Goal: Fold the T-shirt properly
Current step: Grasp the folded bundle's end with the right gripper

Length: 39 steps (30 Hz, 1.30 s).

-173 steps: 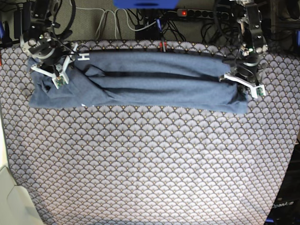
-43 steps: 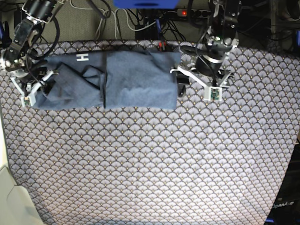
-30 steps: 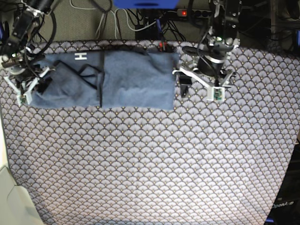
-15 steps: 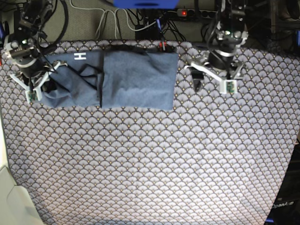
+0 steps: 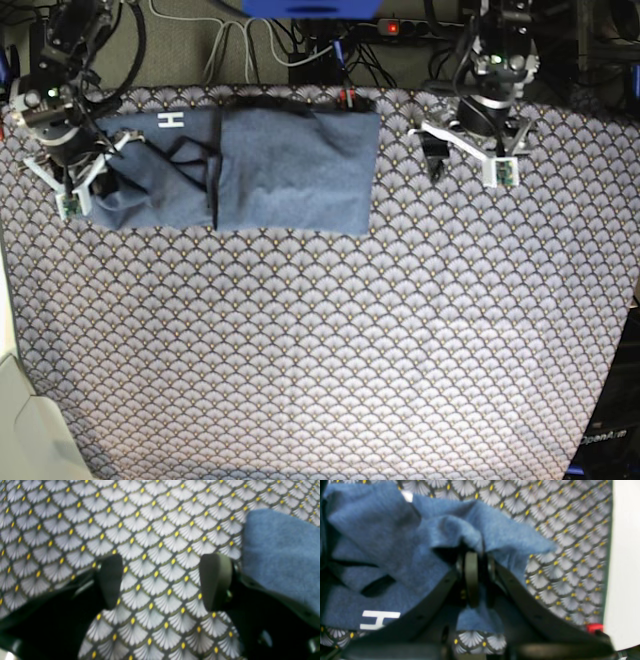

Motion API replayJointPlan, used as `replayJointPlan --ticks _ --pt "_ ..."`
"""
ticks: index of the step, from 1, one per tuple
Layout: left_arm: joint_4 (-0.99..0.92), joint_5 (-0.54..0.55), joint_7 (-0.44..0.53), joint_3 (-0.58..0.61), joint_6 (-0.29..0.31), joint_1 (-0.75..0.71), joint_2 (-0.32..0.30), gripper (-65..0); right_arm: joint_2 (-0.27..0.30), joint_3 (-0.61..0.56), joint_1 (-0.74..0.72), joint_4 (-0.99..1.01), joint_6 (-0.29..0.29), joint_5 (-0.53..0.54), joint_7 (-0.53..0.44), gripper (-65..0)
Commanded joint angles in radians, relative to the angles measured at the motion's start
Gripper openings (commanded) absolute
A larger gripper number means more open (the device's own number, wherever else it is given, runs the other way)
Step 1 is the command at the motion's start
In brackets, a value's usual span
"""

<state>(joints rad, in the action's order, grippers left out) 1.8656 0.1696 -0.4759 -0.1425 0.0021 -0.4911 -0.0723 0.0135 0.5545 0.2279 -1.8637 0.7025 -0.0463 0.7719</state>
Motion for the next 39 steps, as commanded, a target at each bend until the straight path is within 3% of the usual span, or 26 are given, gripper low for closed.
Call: replayJointPlan --ticks 1,4,9,12,23,35,39 --pt "0.029 0.003 0.021 -0.001 0.003 -0.004 -0.005 -18.3 0.019 0.002 -0.005 0.008 -0.004 -0.017 -0.012 -64.8" --pt "0.035 0.003 0.021 -0.001 0.003 -0.005 -0.007 -18.3 0.019 0.006 -0.029 0.078 -0.004 -0.069 -0.012 -57.3" --pt "0.036 0.003 0.021 -0.001 0.003 -0.005 -0.007 -18.3 0.024 0.006 -0.037 0.141 -0.004 -0.086 -0.012 -37.8" --pt "0.036 0.003 0.021 -0.001 0.003 -0.005 -0.007 -18.3 0.024 0.006 -0.032 0.141 -0.004 -0.085 -0.013 -31.6" --pt "0.036 0.003 0.021 0.001 0.003 -0.005 -0.007 -18.3 0.023 0.132 -0.078 0.143 -0.004 -0.085 -0.012 -30.2" --pt "0.036 0.003 0.021 0.002 0.003 -0.005 -0.007 -18.3 0.023 0.131 -0.106 0.192 -0.004 -0.080 -0.012 -22.8" --pt "0.036 0.003 0.021 0.002 0.003 -0.005 -0.007 -18.3 0.062 0.129 -0.138 0.304 -0.004 -0.080 -0.012 -22.8"
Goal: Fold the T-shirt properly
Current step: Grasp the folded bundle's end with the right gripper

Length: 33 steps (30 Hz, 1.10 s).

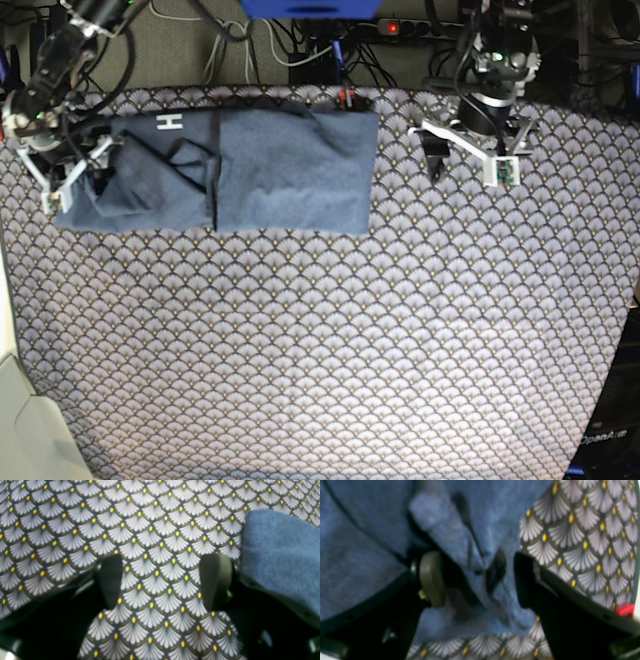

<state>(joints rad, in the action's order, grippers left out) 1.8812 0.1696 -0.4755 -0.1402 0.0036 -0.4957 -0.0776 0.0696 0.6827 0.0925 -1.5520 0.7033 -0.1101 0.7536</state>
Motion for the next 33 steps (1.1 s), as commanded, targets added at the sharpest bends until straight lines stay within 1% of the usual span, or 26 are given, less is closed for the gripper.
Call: replayJointPlan --ticks 1,4,12,14,16,18,21,23,27,30,31,33 --pt "0.021 0.003 0.021 0.000 0.002 -0.001 -0.001 -18.3 0.009 0.001 -0.012 0.009 -0.005 -0.017 0.007 -22.8" --pt "0.021 0.003 0.021 0.000 0.002 -0.002 -0.001 -18.3 0.022 0.001 -0.018 0.037 -0.005 -0.017 0.007 -22.8" --pt "0.021 0.003 0.021 0.000 0.002 -0.001 -0.001 -18.3 0.017 0.001 -0.018 0.034 -0.005 -0.017 0.007 -23.3" --pt "0.021 0.003 0.021 0.000 0.002 -0.001 -0.001 -18.3 0.017 0.001 -0.018 0.034 -0.005 -0.017 0.007 -24.8" --pt "0.021 0.003 0.021 0.000 0.002 -0.001 -0.001 -18.3 0.017 0.001 -0.018 0.034 -0.005 -0.017 0.007 -30.7" --pt "0.021 0.003 0.021 0.000 0.002 -0.001 -0.001 -18.3 0.017 0.001 -0.018 0.034 -0.005 -0.017 0.007 -40.1" --pt "0.021 0.003 0.021 0.000 0.002 -0.001 -0.001 -18.3 0.016 0.001 -0.015 0.034 -0.005 -0.017 0.007 -56.6" --pt "0.021 0.003 0.021 0.000 0.002 -0.001 -0.001 -18.3 0.016 -0.001 -0.012 0.034 -0.005 -0.017 0.007 -65.0" --pt "0.021 0.003 0.021 0.000 0.002 -0.001 -0.001 -18.3 0.016 -0.001 -0.009 0.029 -0.005 -0.017 0.007 -65.0" --pt "0.021 0.003 0.021 0.000 0.002 -0.001 -0.001 -18.3 0.016 0.004 -0.001 -0.035 -0.005 -0.017 0.007 -65.0" --pt "0.021 0.003 0.021 0.000 0.002 -0.001 -0.001 -18.3 0.012 0.001 0.011 -0.066 -0.005 -0.017 0.007 -65.0" --pt "0.021 0.003 0.021 0.000 0.002 -0.001 -0.001 -18.3 -0.014 -0.001 0.022 -0.147 -0.005 -0.017 0.007 -65.0"
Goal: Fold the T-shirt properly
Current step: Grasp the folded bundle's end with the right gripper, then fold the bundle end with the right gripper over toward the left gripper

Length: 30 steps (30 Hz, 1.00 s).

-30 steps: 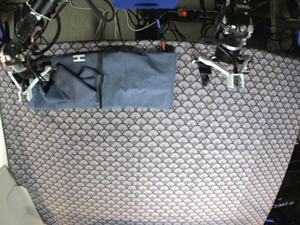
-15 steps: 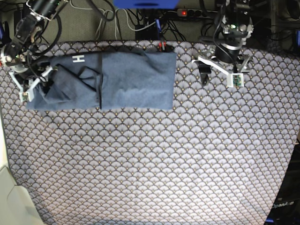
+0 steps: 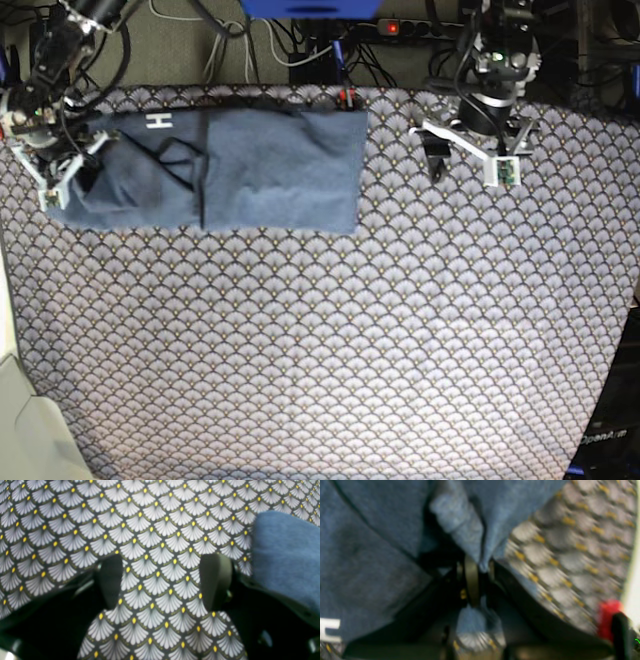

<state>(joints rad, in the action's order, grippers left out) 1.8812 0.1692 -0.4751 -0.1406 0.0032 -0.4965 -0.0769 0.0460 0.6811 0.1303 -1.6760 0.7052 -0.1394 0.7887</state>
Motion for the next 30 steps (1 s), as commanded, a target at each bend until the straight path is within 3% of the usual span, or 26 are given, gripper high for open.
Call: replayJointPlan --ticks 1,9,21,30 --pt "0.021 0.003 0.020 0.000 0.002 0.000 -0.002 -18.3 -0.002 0.001 -0.008 -0.060 -0.007 0.013 -0.028 -65.0" --pt "0.027 0.003 0.020 0.000 0.002 -0.017 -0.001 -18.3 -0.076 -0.142 0.095 -0.306 -0.007 0.011 -0.028 -65.0" --pt "0.042 0.003 0.020 -0.001 0.002 -0.038 -0.002 -18.3 -0.145 -0.360 0.164 -0.315 -0.007 0.007 -0.028 -65.0" --pt "0.042 0.002 0.020 -0.049 0.002 -0.044 -0.002 -18.3 -0.151 -0.542 0.165 -0.315 -0.007 0.005 -0.028 -65.0"
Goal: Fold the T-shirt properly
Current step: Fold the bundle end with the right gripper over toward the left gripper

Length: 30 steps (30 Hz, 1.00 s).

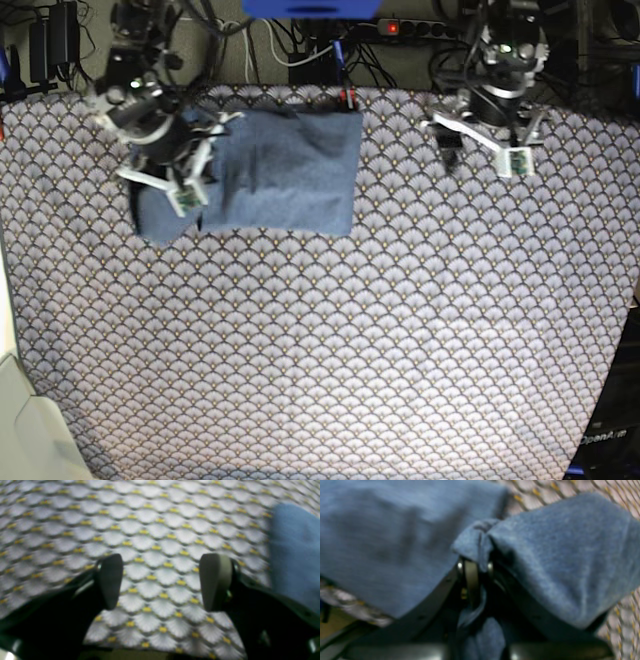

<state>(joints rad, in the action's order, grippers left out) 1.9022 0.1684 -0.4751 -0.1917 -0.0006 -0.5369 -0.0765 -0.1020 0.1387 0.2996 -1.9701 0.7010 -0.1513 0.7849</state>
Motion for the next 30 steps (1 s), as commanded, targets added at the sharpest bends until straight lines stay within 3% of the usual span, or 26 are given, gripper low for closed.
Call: replayJointPlan --ticks 1,17,27,30 --pt "0.021 0.003 0.020 0.001 0.006 -0.004 -0.003 -18.3 -0.003 -0.027 -0.004 -0.021 -0.003 0.017 -0.025 -65.0" --pt "0.029 0.004 0.020 -0.019 0.006 -0.027 -0.003 -18.3 0.000 -0.324 -0.015 -0.008 -0.003 0.017 -0.025 -65.0" --pt "0.039 0.004 0.020 -0.019 0.006 -0.039 -0.003 -18.3 -0.003 -0.357 -0.078 0.117 -0.003 0.019 -0.025 -65.0" --pt "0.041 0.004 0.020 -0.019 0.006 -0.039 -0.003 -18.3 -0.005 -0.357 -0.076 0.122 -0.003 0.020 -0.025 -58.6"
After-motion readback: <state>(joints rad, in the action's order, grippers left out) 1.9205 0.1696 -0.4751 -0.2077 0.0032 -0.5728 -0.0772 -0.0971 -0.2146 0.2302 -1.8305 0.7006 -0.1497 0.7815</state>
